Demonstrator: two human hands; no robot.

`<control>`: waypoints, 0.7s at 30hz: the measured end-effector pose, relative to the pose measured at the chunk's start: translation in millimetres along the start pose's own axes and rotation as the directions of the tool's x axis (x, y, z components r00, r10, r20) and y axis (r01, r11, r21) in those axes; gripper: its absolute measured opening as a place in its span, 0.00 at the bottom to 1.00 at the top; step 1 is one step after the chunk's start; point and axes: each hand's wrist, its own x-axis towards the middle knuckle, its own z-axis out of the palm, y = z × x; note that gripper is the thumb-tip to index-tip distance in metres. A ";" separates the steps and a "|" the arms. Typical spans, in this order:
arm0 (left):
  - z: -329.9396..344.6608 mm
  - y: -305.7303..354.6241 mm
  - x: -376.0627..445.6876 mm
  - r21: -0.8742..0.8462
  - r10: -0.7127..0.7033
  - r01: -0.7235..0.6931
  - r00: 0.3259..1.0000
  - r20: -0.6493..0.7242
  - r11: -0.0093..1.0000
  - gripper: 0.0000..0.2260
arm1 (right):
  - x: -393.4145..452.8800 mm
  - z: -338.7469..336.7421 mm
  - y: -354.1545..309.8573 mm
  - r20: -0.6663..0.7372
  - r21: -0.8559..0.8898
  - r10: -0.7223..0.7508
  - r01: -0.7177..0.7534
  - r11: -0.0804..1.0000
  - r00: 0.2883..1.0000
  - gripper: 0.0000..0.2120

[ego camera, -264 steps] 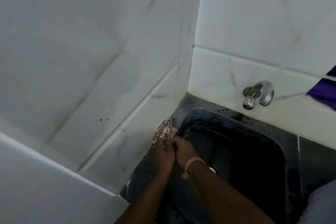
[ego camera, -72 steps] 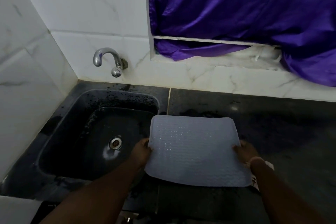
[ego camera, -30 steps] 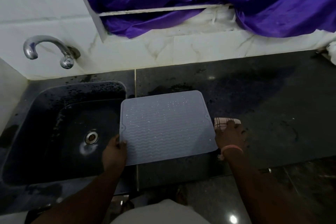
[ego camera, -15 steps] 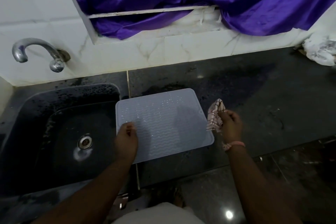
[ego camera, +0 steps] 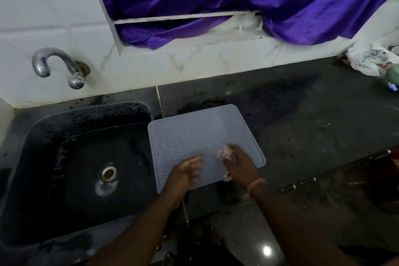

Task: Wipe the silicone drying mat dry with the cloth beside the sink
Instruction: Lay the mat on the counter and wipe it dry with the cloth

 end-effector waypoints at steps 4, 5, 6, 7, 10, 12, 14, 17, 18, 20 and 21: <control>-59.7 -23.7 17.1 0.728 0.343 -0.001 0.882 -0.322 0.686 0.21 | 51.5 -30.0 35.1 -0.349 -0.188 0.070 -0.143 0.972 0.934 0.16; -70.9 -28.1 19.2 0.787 0.292 0.085 0.900 -0.323 0.611 0.26 | 65.8 -28.0 47.7 -0.352 -0.300 0.081 -0.194 0.934 0.932 0.18; -77.6 -30.4 18.4 0.819 0.205 0.172 0.921 -0.331 0.547 0.31 | 74.7 -21.6 53.6 -0.334 -0.441 0.118 -0.266 0.857 0.935 0.19; -83.1 -32.4 17.5 0.822 0.122 0.222 0.936 -0.331 0.525 0.35 | 78.7 -9.9 57.2 -0.312 -0.568 0.152 -0.312 0.761 0.938 0.22; -92.7 -47.7 26.8 0.681 0.053 0.185 0.948 -0.314 0.709 0.39 | 55.9 40.5 32.0 -0.193 -0.729 0.083 -0.200 0.654 0.978 0.28; -93.4 -52.8 31.4 0.529 0.052 0.121 0.952 -0.300 0.840 0.40 | 29.6 89.1 14.7 -0.116 -0.782 -0.035 -0.069 0.620 0.993 0.26; -95.2 -58.3 32.8 0.326 0.063 0.043 0.949 -0.308 0.944 0.35 | 5.4 137.3 -9.5 0.032 -0.775 -0.116 0.098 0.624 0.993 0.24; -101.1 -60.5 30.8 0.141 0.083 -0.042 0.949 -0.305 0.989 0.28 | -14.2 171.1 -51.4 0.324 -0.615 -0.238 0.395 0.682 0.915 0.16; -104.1 -60.8 29.1 0.122 0.080 -0.047 0.956 -0.281 0.991 0.30 | -7.4 164.8 -55.6 0.345 -0.527 -0.255 0.411 0.744 0.903 0.14; -112.8 -64.9 25.4 0.068 0.045 -0.031 0.973 -0.226 0.997 0.34 | 13.5 130.6 -55.4 0.250 -0.404 -0.217 0.306 0.862 0.944 0.17; -115.3 -68.4 27.1 0.054 0.029 -0.019 0.980 -0.195 0.998 0.34 | 26.6 106.4 -46.8 0.192 -0.360 -0.168 0.229 0.905 0.967 0.18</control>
